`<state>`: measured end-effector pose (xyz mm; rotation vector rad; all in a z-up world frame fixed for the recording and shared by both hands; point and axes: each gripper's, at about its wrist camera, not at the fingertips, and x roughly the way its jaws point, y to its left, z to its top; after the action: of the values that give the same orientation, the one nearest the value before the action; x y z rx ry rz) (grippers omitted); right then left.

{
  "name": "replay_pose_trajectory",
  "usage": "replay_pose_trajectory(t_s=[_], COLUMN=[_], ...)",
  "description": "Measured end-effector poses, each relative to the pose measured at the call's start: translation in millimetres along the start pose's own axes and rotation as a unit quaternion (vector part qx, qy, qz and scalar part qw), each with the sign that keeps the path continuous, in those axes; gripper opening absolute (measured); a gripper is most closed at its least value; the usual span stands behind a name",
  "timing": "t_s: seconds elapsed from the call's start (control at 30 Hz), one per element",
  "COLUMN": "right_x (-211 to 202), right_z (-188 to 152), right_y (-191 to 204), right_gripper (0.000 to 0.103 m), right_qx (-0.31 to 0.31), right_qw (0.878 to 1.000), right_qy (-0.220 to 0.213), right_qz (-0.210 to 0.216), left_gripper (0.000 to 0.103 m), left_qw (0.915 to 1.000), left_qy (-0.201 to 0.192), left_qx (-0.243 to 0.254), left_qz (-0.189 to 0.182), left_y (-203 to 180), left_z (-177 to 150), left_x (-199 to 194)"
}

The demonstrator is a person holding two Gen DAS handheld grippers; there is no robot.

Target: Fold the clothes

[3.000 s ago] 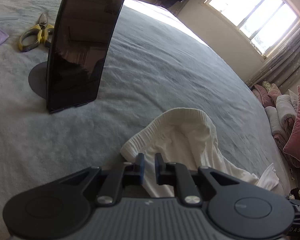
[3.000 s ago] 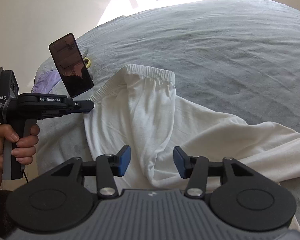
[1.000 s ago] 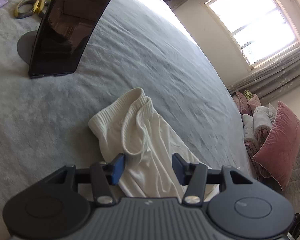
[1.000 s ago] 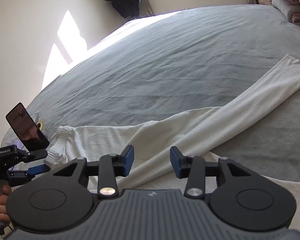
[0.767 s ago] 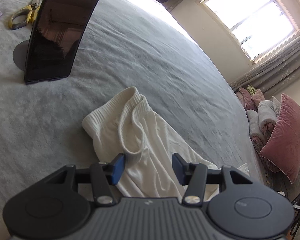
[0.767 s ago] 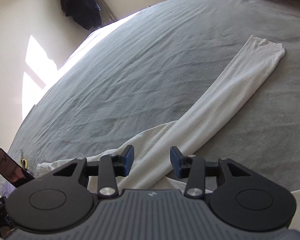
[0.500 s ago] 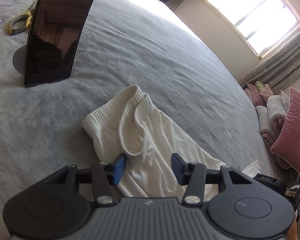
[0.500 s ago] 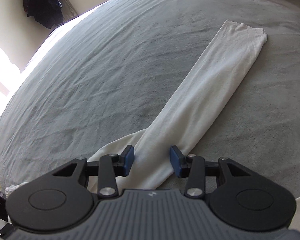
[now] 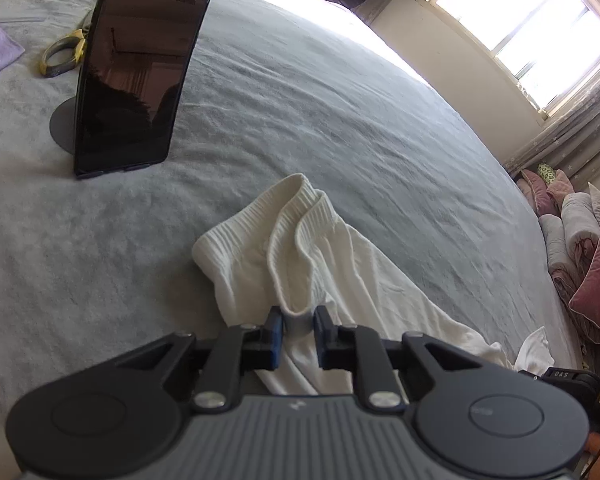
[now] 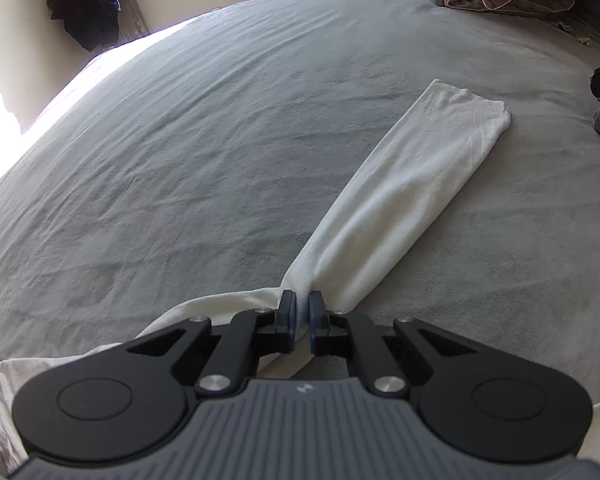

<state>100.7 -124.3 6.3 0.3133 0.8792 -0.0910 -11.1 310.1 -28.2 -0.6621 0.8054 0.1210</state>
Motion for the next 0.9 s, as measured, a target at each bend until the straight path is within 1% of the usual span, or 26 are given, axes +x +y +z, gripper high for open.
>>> replay_pose_trajectory(t_s=[0.13, 0.23, 0.37, 0.43, 0.47, 0.5, 0.53, 0.57, 0.6, 0.63, 0.73, 0.77, 0.8, 0.83, 0.87, 0.9], right_x=[-25.7, -32.9, -30.7, -32.7, -33.7, -34.8, -35.8, -35.1, -34.4, -33.6, -24.7, -20.0, -15.4, -13.9, -12.5, -11.1], right_z=[-8.1, -16.6, -31.5, -34.5, -36.0, -37.4, -38.9, -37.7, -36.4, -35.1, -27.2, -24.9, -22.7, -20.9, -19.2, -17.5], right_y=[-19.3, -33.8, -51.9, -60.4, -64.6, -68.9, -73.1, -76.7, -80.2, -83.8, -84.4, -81.8, -79.2, -76.5, -73.8, -71.1], right_gripper=[0.007, 0.007, 0.007, 0.008, 0.015, 0.018, 0.023, 0.036, 0.043, 0.047, 0.048, 0.048, 0.048, 0.048, 0.035, 0.018], right_qx=[0.022, 0.04, 0.061, 0.078, 0.086, 0.094, 0.103, 0.116, 0.129, 0.142, 0.167, 0.168, 0.169, 0.168, 0.167, 0.166], right_qw=[0.999, 0.999, 0.997, 0.996, 0.995, 0.993, 0.992, 0.99, 0.988, 0.985, 0.979, 0.979, 0.979, 0.979, 0.979, 0.979], right_qy=[-0.008, -0.003, 0.015, 0.016, 0.016, 0.016, 0.016, 0.015, 0.013, 0.011, 0.009, 0.008, 0.007, 0.003, -0.001, -0.005], right_qz=[0.024, 0.033, 0.038, 0.051, 0.057, 0.063, 0.07, 0.079, 0.088, 0.097, 0.114, 0.113, 0.111, 0.113, 0.115, 0.117], left_gripper=[0.012, 0.012, 0.012, 0.015, 0.02, 0.026, 0.027, 0.027, 0.027, 0.027, 0.026, 0.023, 0.017, 0.014, 0.01, 0.008], left_qw=[0.9998, 0.9997, 0.9995, 0.9995, 0.9995, 0.9995, 0.9995, 0.9996, 0.9995, 0.9994, 0.9992, 0.999, 0.9989, 0.9987, 0.9985, 0.9985], left_qy=[-0.006, -0.008, -0.005, -0.006, -0.007, -0.008, -0.009, -0.01, -0.01, -0.01, -0.014, -0.017, -0.02, -0.023, -0.026, -0.029], left_qx=[-0.014, -0.021, -0.031, -0.031, -0.03, -0.029, -0.028, -0.028, -0.029, -0.032, -0.035, -0.038, -0.041, -0.043, -0.045, -0.046], left_qz=[-0.009, -0.009, -0.007, -0.006, -0.006, -0.006, -0.006, -0.003, 0.001, 0.004, 0.011, 0.013, 0.014, 0.016, 0.016, 0.012], left_y=[6.2, 9.4, 12.0, 11.5, 10.3, 9.2, 8.1, 7.1, 6.4, 5.9, 3.8, 3.9, 3.9, 3.9, 4.0, 4.1], left_z=[2.1, 2.8, 2.4, 1.6, 1.3, 1.0, 0.9, 0.9, 1.0, 1.0, 1.4, 2.3, 3.3, 4.3, 5.7, 8.5], left_x=[-6.4, -9.2, -10.8, -11.4, -10.9, -10.1, -8.8, -7.2, -5.5, -3.8, 0.0, 0.6, 1.1, 1.7, 2.0, 1.4])
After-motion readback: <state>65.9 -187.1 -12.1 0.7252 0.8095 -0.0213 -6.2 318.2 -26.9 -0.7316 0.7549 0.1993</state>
